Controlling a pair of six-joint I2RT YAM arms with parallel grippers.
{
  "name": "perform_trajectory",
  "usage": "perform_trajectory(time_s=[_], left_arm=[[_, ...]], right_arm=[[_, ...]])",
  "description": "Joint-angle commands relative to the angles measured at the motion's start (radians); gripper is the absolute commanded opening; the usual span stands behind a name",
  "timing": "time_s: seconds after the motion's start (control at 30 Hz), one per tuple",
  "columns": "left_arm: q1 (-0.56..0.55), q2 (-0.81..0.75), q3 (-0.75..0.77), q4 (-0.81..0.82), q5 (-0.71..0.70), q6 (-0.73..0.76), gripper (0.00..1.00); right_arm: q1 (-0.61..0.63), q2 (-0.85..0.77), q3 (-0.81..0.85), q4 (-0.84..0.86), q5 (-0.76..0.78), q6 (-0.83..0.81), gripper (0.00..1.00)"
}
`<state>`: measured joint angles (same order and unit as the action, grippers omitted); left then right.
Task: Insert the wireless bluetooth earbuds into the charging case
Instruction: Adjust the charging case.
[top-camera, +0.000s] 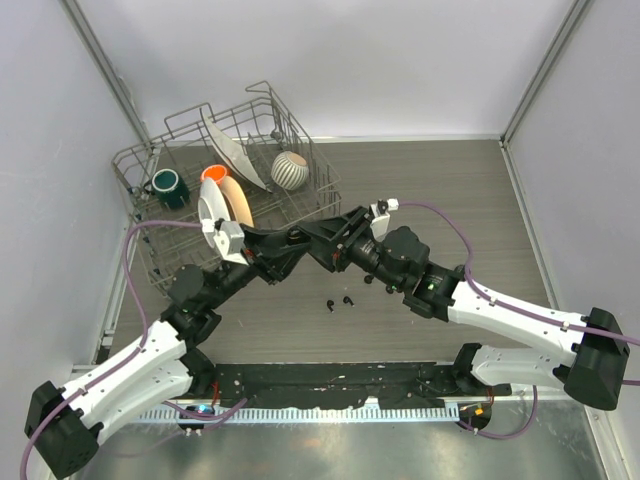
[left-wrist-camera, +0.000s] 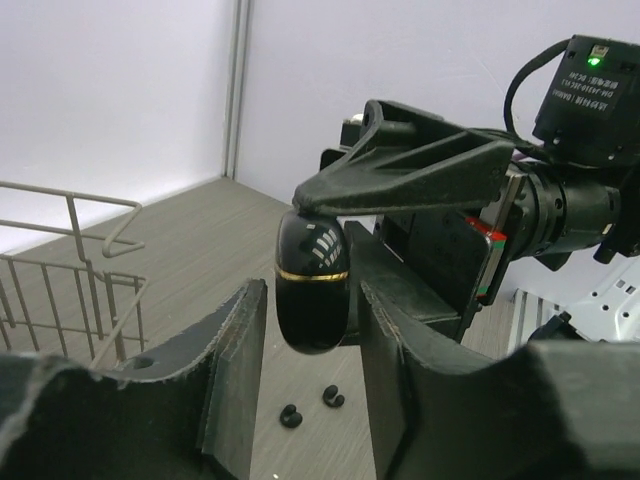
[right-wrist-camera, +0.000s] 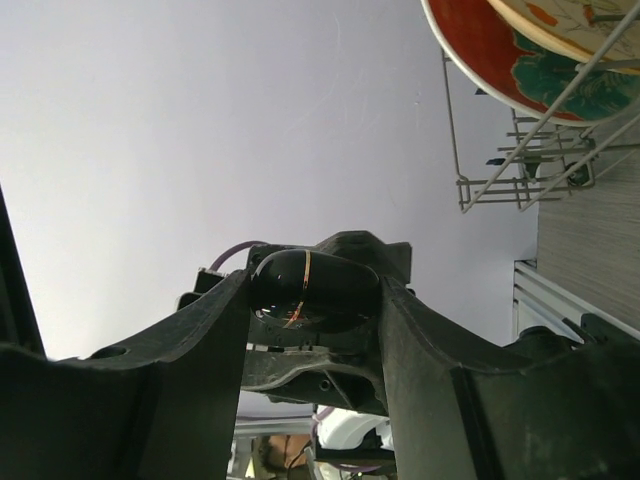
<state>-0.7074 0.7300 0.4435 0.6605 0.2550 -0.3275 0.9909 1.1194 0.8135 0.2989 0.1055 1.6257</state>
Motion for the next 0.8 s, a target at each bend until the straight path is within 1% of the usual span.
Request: perform_trajectory(time_s=[0.0,0.23,0.4,0.5,0.53,0.67,0.73,0.77], left_arm=[[-0.004,-0.009,0.012,-0.009,0.012,-0.021,0.46],[-0.004,-0.004,0.021,-0.007,0.020,-0.022,0.47],[-0.004,-0.004,0.029,0.010,0.032,-0.016,0.47],[-0.004,0.005,0.037,0.007,0.046,-0.015,0.43],[-0.004,0.008,0.038,0.007,0.049,-0.015,0.38],[-0.004,0.020,0.043,0.001,0.062,-0.015,0.25],[-0.004,0.026,0.043,0.002,0.070,-0.016,0.20],[-0.004,0.025,0.043,0.004,0.070,-0.015,0.20]], right_arm=[[0.003,-0.024,0.003,0.106,-0.010,-0.010,0.01],[0.003,-0.023,0.003,0.089,-0.006,-0.026,0.01],[0.003,-0.030,0.015,0.016,0.013,-0.046,0.01],[0.005,-0.033,0.016,0.003,0.022,-0.050,0.01],[0.003,-0.033,0.021,-0.007,0.023,-0.053,0.01],[0.003,-0.032,0.027,-0.009,0.020,-0.062,0.01],[0.003,-0.032,0.030,-0.030,0.025,-0.067,0.01],[0.003,-0.032,0.035,-0.038,0.025,-0.070,0.01]])
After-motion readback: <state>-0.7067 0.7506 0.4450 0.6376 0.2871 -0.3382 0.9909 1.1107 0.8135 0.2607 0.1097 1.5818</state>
